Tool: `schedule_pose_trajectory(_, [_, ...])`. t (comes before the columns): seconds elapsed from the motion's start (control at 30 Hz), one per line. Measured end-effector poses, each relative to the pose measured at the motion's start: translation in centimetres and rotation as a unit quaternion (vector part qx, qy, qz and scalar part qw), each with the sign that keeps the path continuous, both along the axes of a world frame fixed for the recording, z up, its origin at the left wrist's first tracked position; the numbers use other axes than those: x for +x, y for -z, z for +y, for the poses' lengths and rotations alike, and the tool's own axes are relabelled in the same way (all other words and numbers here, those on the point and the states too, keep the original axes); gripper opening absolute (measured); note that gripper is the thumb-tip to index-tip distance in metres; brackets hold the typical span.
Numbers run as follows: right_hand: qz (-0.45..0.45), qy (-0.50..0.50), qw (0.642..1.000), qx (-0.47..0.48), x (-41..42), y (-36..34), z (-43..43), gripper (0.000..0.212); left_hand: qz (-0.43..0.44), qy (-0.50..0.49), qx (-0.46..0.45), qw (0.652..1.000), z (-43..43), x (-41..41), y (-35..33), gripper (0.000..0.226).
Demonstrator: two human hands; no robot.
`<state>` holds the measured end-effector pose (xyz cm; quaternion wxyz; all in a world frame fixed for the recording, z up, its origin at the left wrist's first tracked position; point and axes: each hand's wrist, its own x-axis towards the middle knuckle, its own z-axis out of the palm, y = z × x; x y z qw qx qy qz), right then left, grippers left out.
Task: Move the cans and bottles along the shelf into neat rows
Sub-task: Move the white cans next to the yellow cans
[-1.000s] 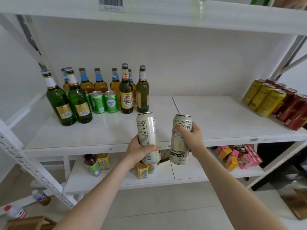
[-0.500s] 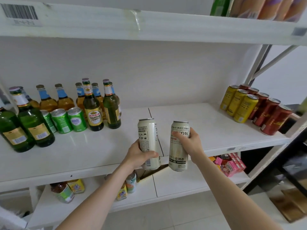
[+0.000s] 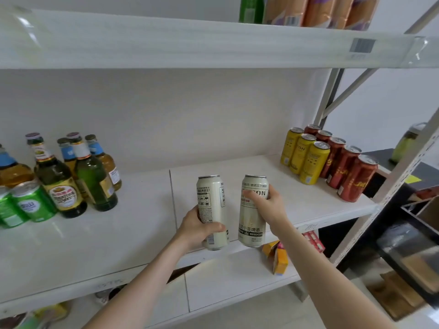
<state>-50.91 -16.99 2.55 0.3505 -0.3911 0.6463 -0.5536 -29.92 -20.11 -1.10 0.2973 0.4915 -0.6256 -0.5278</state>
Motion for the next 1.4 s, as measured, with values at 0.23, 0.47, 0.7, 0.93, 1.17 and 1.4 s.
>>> schedule_pose_trajectory(0.23, [0.012, -0.036, 0.999, 0.009, -8.6, -0.4, -0.2, 0.044, 0.004, -0.04, 0.005, 0.999, 1.0, -8.6, 0.6, 0.065])
schedule_pose_trajectory(0.47, [0.006, -0.063, 0.998, 0.002, -15.2, -0.2, -1.8, 0.034, 0.01, -0.063, 0.005, 0.998, 0.1, -15.2, 0.6, 0.064])
schedule_pose_trajectory(0.7, [-0.006, -0.058, 0.998, -0.009, -18.3, 0.7, -6.4, 0.036, -0.009, -0.057, -0.008, 0.998, -4.6, -18.4, 0.6, 0.065])
schedule_pose_trajectory(0.93, [-0.012, -0.048, 0.999, -0.017, -20.1, 1.7, -11.2, 0.033, -0.023, -0.063, -0.018, 0.998, -8.9, -20.5, 0.6, 0.067])
schedule_pose_trajectory(1.17, [-0.011, -0.068, 0.997, -0.03, -22.5, 1.7, -16.1, 0.041, -0.024, -0.085, -0.029, 0.996, -12.4, -22.3, 1.0, 0.073])
schedule_pose_trajectory(1.4, [0.002, -0.087, 0.994, -0.059, -24.1, 1.7, -21.2, 0.036, -0.013, -0.123, -0.043, 0.991, -15.7, -24.8, 1.6, 0.073])
